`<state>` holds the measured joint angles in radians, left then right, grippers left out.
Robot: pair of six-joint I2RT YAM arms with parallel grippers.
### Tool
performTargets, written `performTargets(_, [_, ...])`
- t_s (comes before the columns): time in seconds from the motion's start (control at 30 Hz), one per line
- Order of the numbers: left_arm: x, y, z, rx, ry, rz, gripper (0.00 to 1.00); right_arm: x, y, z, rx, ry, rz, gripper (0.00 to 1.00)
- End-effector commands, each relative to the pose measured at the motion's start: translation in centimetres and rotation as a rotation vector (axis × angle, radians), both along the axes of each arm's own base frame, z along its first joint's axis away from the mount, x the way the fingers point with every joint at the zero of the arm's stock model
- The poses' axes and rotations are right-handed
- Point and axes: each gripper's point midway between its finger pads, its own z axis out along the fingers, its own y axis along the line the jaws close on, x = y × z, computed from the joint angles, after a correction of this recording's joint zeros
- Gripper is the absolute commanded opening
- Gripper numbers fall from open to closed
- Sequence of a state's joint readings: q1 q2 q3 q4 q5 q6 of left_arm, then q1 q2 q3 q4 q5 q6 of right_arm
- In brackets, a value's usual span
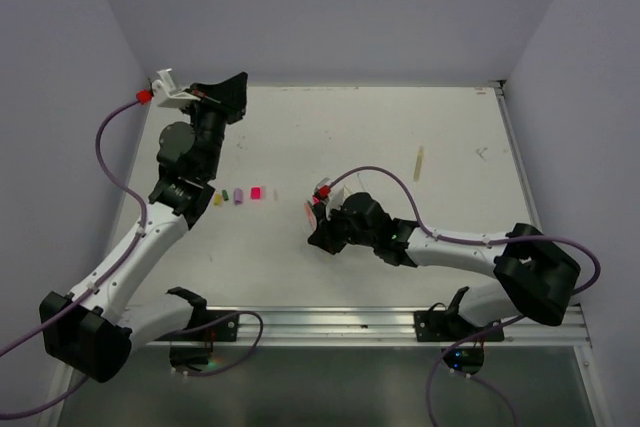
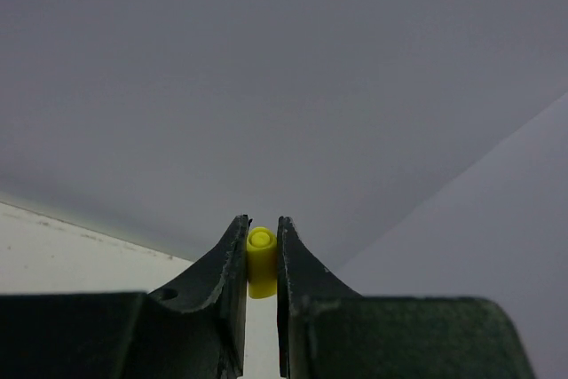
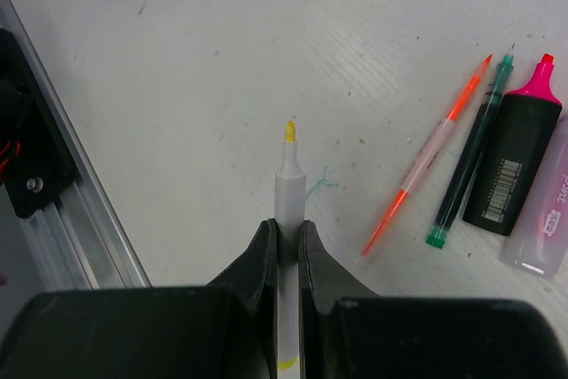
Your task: Open the pen caps
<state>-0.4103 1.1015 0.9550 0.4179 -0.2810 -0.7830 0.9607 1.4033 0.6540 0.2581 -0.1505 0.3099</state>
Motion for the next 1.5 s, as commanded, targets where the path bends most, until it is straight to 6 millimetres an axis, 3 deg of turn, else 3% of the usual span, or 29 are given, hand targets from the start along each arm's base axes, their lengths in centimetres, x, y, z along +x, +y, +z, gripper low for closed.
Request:
performTargets(0.0, [-0.5,2.8,4.4,-0.080,-0.104,0.093,0.00,0.5,0.5,1.5,0.036,-0.015,-0.010,0.00])
performTargets(0.1, [0.2,1.7,2.1,0.038,-0.008,0.056,0.00,1.9,0.9,2.3,0.028,-0.013,-0.081,0.00])
performTargets(0.13, [0.5,1.5,-0.1,0.109,0.067,0.047,0.00,2.2,0.9,1.6,0.011,0.008,-0.104,0.00])
performTargets(0.2, [0.5,0.5,-2.3,0.186,0.132,-0.004,0.00,2.7,1.0,1.1,-0.017,0.026,-0.139,0.00])
performTargets(0.23, [0.6,0.4,-5.1,0.255,0.226,-0.019,0.00,3.1,1.6,1.6,-0.006,0.038,-0.160,0.00])
performTargets(0.27, [0.4,0.2,-6.4,0.290,0.267,-0.037,0.00,3.2,1.9,1.1,-0.023,0.053,-0.173,0.00])
performTargets(0.3, [-0.1,-0.3,-9.4,0.346,0.365,-0.083,0.01,3.7,2.2,1.4,-0.037,0.052,-0.201,0.00])
performTargets(0.4, [-1.3,-0.2,-14.4,0.473,0.529,-0.139,0.03,4.2,2.7,0.4,-0.098,0.079,-0.265,0.00])
performTargets(0.57, [-3.6,1.0,-20.5,0.597,0.707,-0.172,0.04,5.1,2.8,-2.5,-0.226,0.136,-0.345,0.00])
performTargets(0.8, [-5.7,0.8,-25.5,0.608,0.815,-0.236,0.04,6.8,2.6,-5.2,-0.326,0.131,-0.428,0.00])
performTargets(1.07, [-5.6,-0.6,-27.5,0.614,0.861,-0.299,0.06,7.7,0.6,-7.3,-0.429,0.109,-0.527,0.00])
performTargets(1.23, [-4.9,-1.9,-29.5,0.617,0.914,-0.333,0.07,8.3,-0.4,-7.0,-0.461,0.093,-0.599,0.00])
performTargets(1.47, [-3.7,-3.9,-32.2,0.622,0.972,-0.370,0.10,7.9,0.8,-4.3,-0.352,0.098,-0.551,0.31])
